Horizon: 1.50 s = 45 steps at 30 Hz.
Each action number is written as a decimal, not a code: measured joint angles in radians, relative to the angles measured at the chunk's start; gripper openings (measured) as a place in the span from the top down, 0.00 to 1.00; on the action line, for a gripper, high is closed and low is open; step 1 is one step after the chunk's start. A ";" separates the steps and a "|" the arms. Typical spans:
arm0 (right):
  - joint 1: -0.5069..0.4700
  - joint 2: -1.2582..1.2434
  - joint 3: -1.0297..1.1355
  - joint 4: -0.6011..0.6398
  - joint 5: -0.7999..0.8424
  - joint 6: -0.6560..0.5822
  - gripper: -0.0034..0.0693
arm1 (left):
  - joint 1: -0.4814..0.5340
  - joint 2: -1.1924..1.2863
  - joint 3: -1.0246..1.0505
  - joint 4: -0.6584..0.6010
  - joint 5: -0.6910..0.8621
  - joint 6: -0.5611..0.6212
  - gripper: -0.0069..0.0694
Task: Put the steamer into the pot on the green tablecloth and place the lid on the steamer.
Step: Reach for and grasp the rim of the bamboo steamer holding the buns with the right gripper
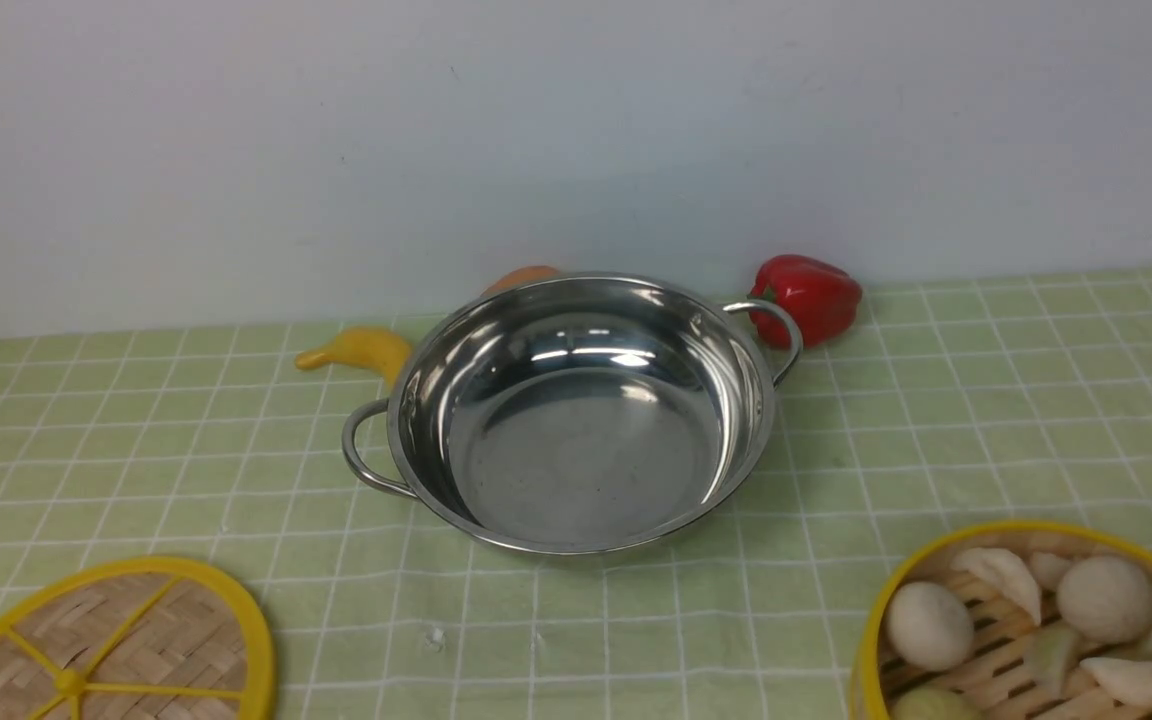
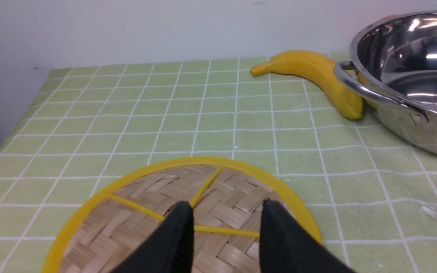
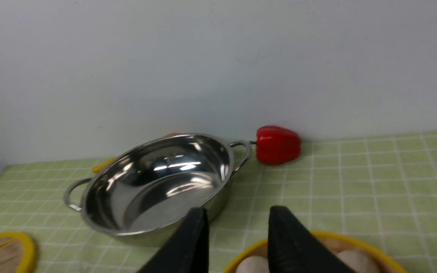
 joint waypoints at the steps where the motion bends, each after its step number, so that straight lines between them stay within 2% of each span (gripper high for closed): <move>1: 0.000 0.000 0.000 0.039 0.050 0.006 0.62 | 0.000 0.000 0.000 0.000 0.000 0.000 0.59; 5: 0.000 0.000 -0.020 0.149 0.218 0.000 0.62 | 0.000 0.000 0.000 0.000 0.000 0.000 0.59; 9: 0.004 0.052 -0.076 0.176 0.260 -0.079 0.62 | 0.000 0.000 0.000 0.000 0.000 -0.001 0.59; 11: 0.018 0.165 -0.126 0.140 0.264 -0.217 0.62 | 0.000 0.000 0.000 0.000 0.000 0.000 0.59; 13: 0.025 0.263 -0.151 0.100 0.264 -0.300 0.62 | 0.000 0.000 0.000 0.000 0.000 0.000 0.59; 17: 0.055 0.438 -0.170 0.033 0.261 -0.401 0.62 | 0.000 0.000 0.000 0.000 0.000 0.000 0.59; 20: 0.134 0.633 -0.175 -0.035 0.260 -0.572 0.62 | 0.000 0.000 0.000 0.000 0.000 0.000 0.59; 23: 0.185 0.727 -0.175 -0.099 0.260 -0.654 0.62 | 0.000 0.000 0.000 0.000 0.000 0.000 0.59; 24: 0.253 0.806 -0.175 -0.169 0.259 -0.684 0.62 | 0.000 0.000 0.000 0.000 0.000 0.000 0.59; 26: 0.335 0.863 -0.175 -0.216 0.259 -0.685 0.62 | 0.000 0.000 0.000 0.000 0.000 0.000 0.59; 27: 0.344 0.874 -0.175 -0.219 0.258 -0.685 0.62 | 0.000 0.000 0.000 0.000 0.000 0.000 0.59; 28: 0.417 0.917 -0.175 -0.244 0.259 -0.681 0.62 | 0.000 0.000 0.000 0.000 0.000 0.000 0.59; 35: 0.584 1.078 -0.175 -0.258 0.259 -0.621 0.60 | 0.000 0.000 0.000 0.000 0.000 -0.001 0.59; 45: 0.601 1.235 -0.175 -0.280 0.224 -0.593 0.47 | 0.000 0.000 0.000 0.000 0.000 -0.001 0.59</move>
